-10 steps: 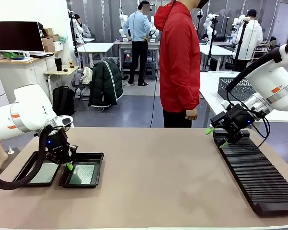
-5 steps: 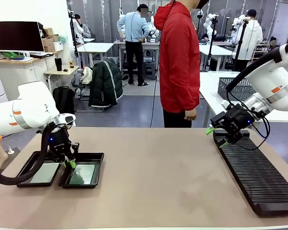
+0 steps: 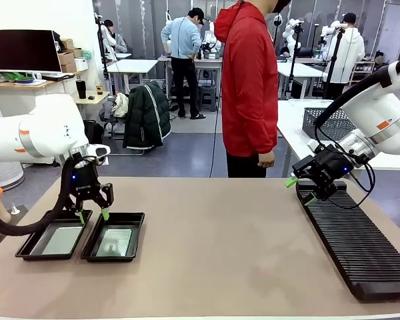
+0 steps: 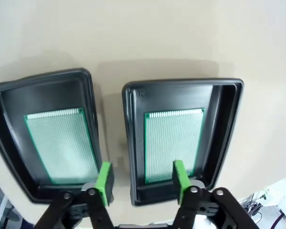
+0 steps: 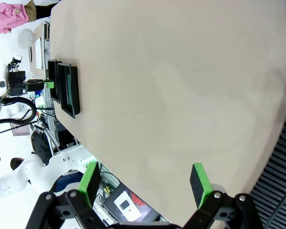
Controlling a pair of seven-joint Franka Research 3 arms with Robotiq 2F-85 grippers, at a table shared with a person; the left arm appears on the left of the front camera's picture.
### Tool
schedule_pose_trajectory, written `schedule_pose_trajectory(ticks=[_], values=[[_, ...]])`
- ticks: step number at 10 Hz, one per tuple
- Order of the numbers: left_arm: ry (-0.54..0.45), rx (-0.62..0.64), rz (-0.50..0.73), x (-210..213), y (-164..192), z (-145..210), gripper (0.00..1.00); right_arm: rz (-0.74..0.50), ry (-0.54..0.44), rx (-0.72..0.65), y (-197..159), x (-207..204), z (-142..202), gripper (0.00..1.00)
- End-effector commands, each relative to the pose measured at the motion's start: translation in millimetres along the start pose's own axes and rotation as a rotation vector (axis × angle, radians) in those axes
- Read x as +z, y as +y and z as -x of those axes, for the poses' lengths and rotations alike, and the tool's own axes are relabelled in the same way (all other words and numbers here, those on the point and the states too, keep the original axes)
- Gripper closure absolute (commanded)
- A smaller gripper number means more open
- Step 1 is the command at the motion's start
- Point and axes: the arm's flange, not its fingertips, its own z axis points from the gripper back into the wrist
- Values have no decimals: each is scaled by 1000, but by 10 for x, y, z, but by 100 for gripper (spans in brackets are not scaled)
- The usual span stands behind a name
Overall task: Inspect and transfer BCBs to ESD trays.
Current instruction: Pick up the ESD tray and place it on the left side of the table.
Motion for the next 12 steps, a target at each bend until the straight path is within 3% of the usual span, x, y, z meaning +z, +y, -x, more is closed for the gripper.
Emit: schedule_pose_trajectory(ticks=[1, 3, 8, 12], values=[[32, -14, -53, 309, -99, 92, 8, 14, -1, -18, 30, 6, 5, 0], [36, -24, -79, 584, -177, 181, 0, 14, -1, -18, 30, 6, 5, 0], [19, 17, -154, 956, -390, 342, 0, 14, -1, -18, 30, 6, 5, 0], [19, -14, -114, 918, -371, 313, 0, 14, -1, -18, 30, 6, 5, 0]])
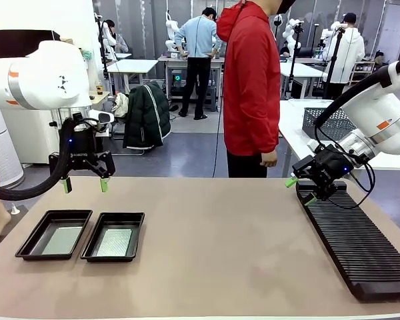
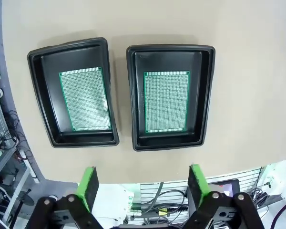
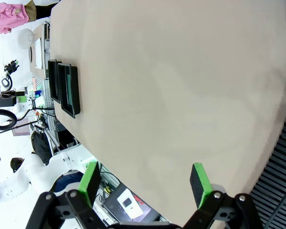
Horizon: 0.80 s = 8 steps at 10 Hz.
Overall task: Inspect and transfer BCBs to ESD trays.
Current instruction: Pick up the ESD tray and place it on the left side of the table.
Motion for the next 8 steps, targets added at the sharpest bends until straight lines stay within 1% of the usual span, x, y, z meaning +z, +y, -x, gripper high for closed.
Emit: schedule_pose_trajectory(ticks=[1, 8], values=[[-2, -9, 6, -11, 20, -4, 0, 14, -1, -18, 30, 6, 5, 0], [-2, -9, 6, -11, 20, -4, 0, 14, -1, -18, 30, 6, 5, 0]])
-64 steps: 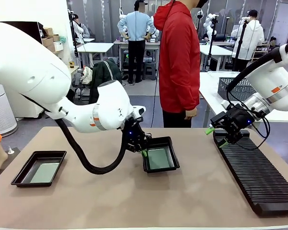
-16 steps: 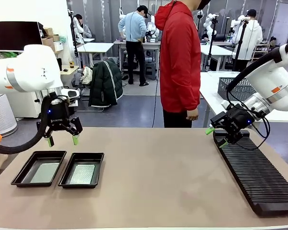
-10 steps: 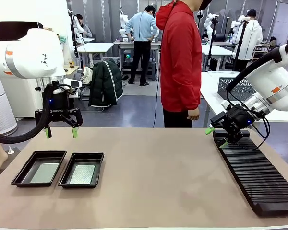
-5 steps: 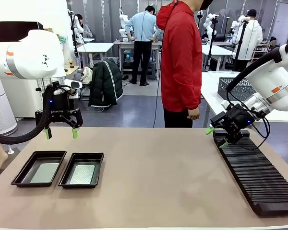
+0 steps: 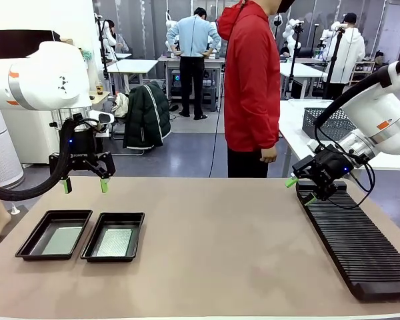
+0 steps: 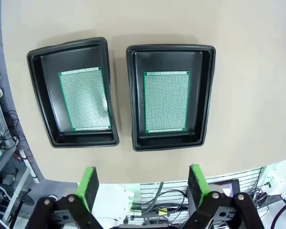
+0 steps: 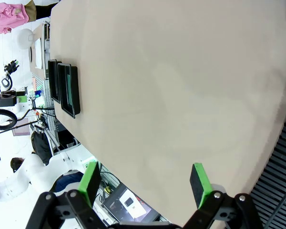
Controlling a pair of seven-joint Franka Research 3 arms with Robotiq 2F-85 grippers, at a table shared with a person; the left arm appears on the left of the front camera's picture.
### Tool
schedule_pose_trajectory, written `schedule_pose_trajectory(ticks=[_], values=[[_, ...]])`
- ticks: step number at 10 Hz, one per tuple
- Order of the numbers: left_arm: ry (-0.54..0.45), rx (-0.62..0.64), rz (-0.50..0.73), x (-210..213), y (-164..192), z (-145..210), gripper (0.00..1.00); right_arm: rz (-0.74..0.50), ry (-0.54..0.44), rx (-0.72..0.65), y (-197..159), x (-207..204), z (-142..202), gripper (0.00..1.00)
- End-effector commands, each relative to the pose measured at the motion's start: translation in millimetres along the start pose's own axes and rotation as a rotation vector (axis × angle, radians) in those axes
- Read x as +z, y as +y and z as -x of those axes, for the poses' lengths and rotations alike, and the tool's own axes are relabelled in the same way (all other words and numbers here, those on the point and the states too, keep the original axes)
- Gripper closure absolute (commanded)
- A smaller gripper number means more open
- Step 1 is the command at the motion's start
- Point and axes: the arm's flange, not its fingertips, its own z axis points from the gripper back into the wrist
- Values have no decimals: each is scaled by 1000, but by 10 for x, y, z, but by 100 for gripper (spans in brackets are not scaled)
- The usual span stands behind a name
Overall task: Inspect and transfer BCBs to ESD trays.
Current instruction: Pick up the ESD tray and place it on the left side of the table.
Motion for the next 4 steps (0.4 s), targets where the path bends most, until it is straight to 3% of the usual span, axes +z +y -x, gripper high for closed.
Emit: schedule_pose_trajectory(ticks=[1, 4], values=[[-4, -9, 7, -4, 20, -1, 0, 14, -1, -18, 30, 6, 5, 0], [-4, -9, 7, -4, 20, -1, 0, 14, -1, -18, 30, 6, 5, 0]])
